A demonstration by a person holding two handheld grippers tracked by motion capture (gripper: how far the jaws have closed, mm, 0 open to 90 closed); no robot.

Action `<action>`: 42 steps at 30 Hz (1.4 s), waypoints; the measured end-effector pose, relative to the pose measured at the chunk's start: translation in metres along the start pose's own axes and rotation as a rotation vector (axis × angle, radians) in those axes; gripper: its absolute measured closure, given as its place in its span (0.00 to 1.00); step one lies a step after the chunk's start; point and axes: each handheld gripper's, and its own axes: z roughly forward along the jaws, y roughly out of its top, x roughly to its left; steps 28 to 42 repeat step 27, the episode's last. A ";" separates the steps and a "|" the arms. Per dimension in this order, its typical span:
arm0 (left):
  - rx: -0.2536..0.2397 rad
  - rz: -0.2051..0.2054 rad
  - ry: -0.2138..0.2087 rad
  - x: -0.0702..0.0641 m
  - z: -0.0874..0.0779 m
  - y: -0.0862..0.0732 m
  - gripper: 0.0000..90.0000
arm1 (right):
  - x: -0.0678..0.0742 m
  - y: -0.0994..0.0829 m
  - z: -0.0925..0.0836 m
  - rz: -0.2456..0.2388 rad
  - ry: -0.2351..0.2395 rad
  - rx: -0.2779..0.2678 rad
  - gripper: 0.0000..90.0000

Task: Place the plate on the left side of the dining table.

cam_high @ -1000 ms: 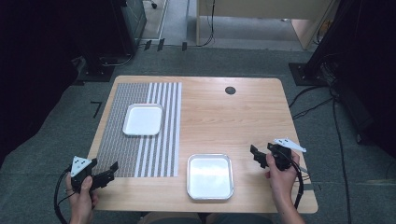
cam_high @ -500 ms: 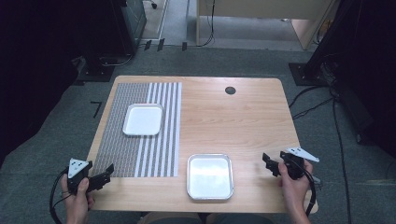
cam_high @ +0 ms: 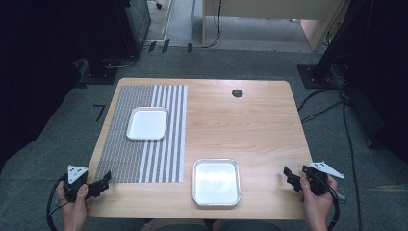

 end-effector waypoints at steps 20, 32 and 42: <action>0.047 0.021 -0.020 0.000 0.006 -0.004 0.16 | -0.002 -0.016 -0.004 -0.109 -0.095 0.035 0.21; 0.054 0.021 -0.020 0.000 0.007 -0.004 0.16 | 0.000 -0.016 -0.003 -0.117 -0.098 0.040 0.19; 0.054 0.021 -0.020 0.000 0.007 -0.004 0.16 | 0.000 -0.016 -0.003 -0.117 -0.098 0.040 0.19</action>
